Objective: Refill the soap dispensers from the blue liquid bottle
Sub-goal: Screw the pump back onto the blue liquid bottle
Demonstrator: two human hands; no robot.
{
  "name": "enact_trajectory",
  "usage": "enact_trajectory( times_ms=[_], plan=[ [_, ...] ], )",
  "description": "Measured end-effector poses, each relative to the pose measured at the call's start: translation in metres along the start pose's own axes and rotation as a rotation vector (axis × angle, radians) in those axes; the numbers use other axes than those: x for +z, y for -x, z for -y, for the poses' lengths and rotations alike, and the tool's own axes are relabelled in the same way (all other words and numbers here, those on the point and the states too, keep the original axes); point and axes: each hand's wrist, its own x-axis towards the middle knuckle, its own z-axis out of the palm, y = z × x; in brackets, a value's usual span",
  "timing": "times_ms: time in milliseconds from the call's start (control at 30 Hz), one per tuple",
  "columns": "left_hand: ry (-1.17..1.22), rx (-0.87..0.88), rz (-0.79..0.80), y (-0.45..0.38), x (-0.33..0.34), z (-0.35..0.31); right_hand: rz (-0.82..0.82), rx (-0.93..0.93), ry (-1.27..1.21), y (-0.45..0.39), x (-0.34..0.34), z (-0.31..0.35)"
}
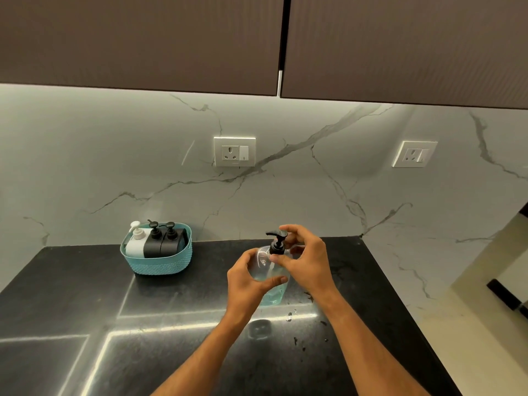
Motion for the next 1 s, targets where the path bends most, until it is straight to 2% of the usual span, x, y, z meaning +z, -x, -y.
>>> enact_trajectory(
  times_ms=[267, 467, 700, 833, 1000],
  plan=[
    [0.015, -0.013, -0.013, 0.0, -0.001, -0.002, 0.036, -0.002, -0.036, -0.001, 0.0, -0.001],
    [0.017, -0.013, 0.002, 0.001, 0.0, -0.003, -0.017, 0.028, -0.031, -0.001, 0.005, -0.005],
    [0.025, -0.023, 0.0, 0.0, -0.002, -0.002, 0.134, 0.066, -0.05, -0.005, 0.002, -0.013],
    [0.025, -0.025, 0.013, 0.001, -0.002, -0.001, 0.022, 0.082, -0.097, -0.003, 0.005, -0.011],
    [0.027, -0.045, 0.015, 0.003, -0.001, 0.003, -0.091, 0.049, -0.032, -0.001, 0.012, -0.009]
  ],
)
